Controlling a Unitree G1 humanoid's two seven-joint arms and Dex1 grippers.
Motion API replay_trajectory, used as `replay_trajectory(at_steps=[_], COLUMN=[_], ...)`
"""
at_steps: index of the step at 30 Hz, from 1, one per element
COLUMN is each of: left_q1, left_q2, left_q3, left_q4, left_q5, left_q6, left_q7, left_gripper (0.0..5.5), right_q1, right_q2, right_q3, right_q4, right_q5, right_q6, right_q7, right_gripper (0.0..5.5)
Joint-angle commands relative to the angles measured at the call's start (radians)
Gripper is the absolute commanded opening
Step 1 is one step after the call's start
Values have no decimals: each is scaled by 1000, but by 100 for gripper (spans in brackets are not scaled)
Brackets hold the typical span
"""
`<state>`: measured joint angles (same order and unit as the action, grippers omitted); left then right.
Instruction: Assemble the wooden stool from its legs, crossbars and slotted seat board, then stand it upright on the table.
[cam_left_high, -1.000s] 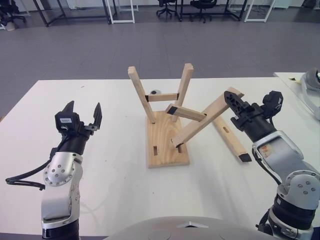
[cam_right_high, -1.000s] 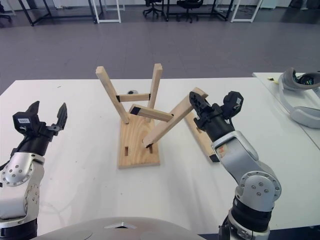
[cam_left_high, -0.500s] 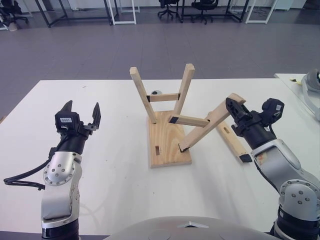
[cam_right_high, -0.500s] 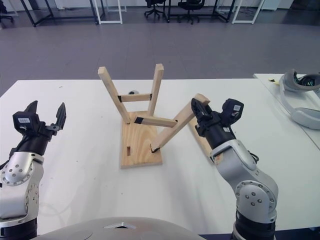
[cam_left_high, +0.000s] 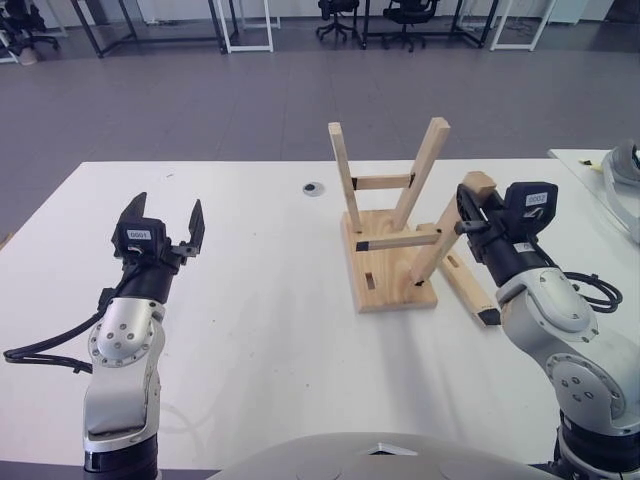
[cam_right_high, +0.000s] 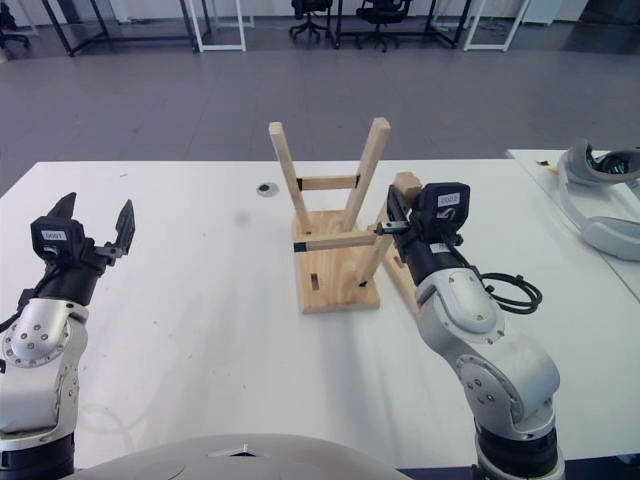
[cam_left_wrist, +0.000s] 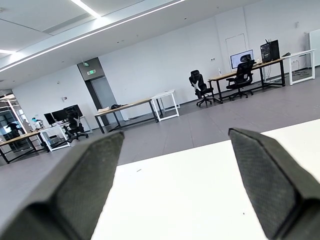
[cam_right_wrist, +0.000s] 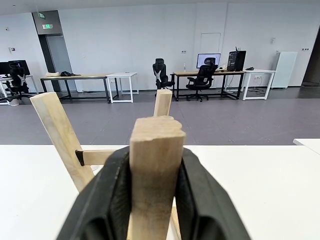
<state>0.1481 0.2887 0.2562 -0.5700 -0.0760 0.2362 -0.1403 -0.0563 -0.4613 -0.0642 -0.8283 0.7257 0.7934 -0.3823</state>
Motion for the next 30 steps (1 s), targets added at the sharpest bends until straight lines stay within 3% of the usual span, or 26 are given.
replay_trajectory(at_steps=[1,8,14,19,21,25,30], left_q1=[0,-8,-21,-52,-57,-58,-46], left_q2=[-1,4,8,19,19,19,8], left_q3=[-6,-12,-36,-52,-52,-54,-55], left_q4=[-7,3,25,49,57,57,38], left_q5=[12,14,21,22,23,25,30], left_q6=[3,1,-6,-10,-15,-21,-22], left_q7=[4,-3,-14,-23,-21,-16,1], left_gripper=[386,386,386,386,386,386,386], right_q1=[133,274,270,209,163,79,1], right_q2=[-25,-8,17,84,117,160,175], right_q3=[35,44,36,-12,-49,-101,-96], right_q4=[106,191,181,142,124,92,99], right_q5=[-56,-93,-95,-105,-107,-101,-96], right_q6=[49,82,81,-50,-110,-165,-158], right_q7=[98,158,146,160,172,186,218], right_gripper=[105,106,106,106,168,242,242])
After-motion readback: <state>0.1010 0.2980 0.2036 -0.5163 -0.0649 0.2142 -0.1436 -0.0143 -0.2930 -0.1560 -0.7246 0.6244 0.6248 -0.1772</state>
